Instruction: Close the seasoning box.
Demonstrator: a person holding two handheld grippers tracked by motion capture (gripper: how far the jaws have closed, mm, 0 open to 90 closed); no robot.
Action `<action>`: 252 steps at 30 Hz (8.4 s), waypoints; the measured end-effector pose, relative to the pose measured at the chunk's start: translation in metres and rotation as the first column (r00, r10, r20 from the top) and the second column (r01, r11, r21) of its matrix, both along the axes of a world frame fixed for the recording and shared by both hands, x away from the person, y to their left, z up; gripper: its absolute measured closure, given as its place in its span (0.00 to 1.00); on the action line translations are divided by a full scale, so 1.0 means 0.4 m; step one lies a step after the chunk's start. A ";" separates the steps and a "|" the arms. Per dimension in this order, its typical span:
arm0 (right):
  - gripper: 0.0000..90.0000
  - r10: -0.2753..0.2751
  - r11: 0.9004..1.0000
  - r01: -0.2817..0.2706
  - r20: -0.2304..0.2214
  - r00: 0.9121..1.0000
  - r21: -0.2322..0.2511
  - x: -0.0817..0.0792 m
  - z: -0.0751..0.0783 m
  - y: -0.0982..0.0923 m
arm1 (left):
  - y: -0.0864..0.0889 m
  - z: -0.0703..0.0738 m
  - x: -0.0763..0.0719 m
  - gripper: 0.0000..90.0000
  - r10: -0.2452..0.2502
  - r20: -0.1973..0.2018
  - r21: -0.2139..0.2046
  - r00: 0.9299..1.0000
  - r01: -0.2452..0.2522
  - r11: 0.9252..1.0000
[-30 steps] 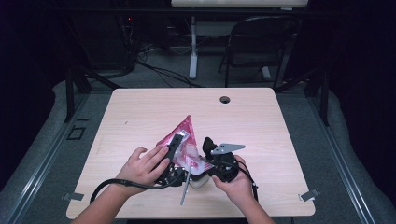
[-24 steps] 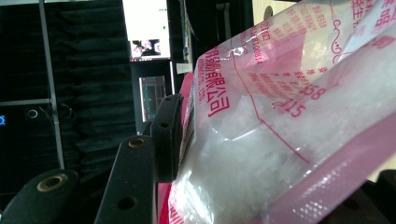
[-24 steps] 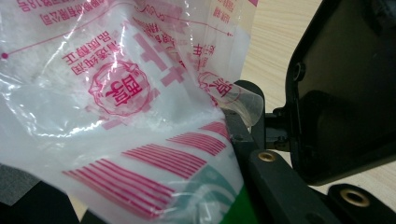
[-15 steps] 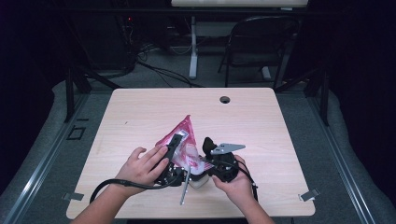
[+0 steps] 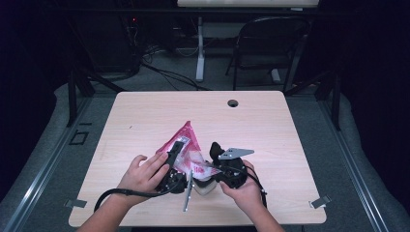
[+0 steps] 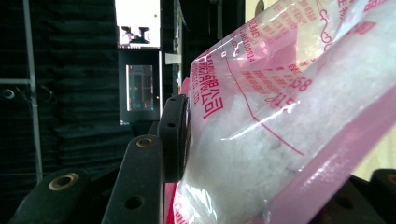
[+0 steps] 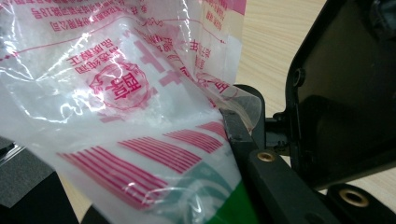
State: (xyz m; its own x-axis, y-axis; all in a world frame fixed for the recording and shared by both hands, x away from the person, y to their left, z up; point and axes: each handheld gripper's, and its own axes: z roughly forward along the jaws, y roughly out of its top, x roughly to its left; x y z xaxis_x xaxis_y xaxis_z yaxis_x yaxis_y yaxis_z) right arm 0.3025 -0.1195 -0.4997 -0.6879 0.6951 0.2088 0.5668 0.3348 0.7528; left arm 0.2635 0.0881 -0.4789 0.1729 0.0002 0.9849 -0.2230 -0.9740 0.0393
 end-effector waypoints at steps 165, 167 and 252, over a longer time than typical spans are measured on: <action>0.86 -0.107 0.979 0.081 0.132 0.985 0.185 -0.008 0.114 -0.117 | 0.451 -0.153 0.138 0.85 0.152 -0.626 -0.681 0.765 -0.630 0.373; 0.87 -0.109 0.979 0.082 0.137 0.985 0.189 -0.009 0.119 -0.120 | 0.457 -0.153 0.138 0.85 0.173 -0.623 -0.675 0.763 -0.636 0.375; 0.90 -0.040 0.994 0.031 0.085 0.996 0.100 0.006 0.046 -0.042 | 0.227 -0.147 0.070 0.34 -0.240 -0.729 -0.651 0.642 -0.540 0.533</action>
State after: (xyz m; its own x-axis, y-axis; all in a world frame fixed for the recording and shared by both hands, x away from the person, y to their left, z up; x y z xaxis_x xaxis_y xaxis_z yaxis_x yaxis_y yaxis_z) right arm 0.3050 -0.1361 -0.4813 -0.6817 0.6984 0.2180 0.5080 0.2374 0.8280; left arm 0.2916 0.1789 -0.5378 0.6472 0.7578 0.0828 0.4045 -0.4335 0.8052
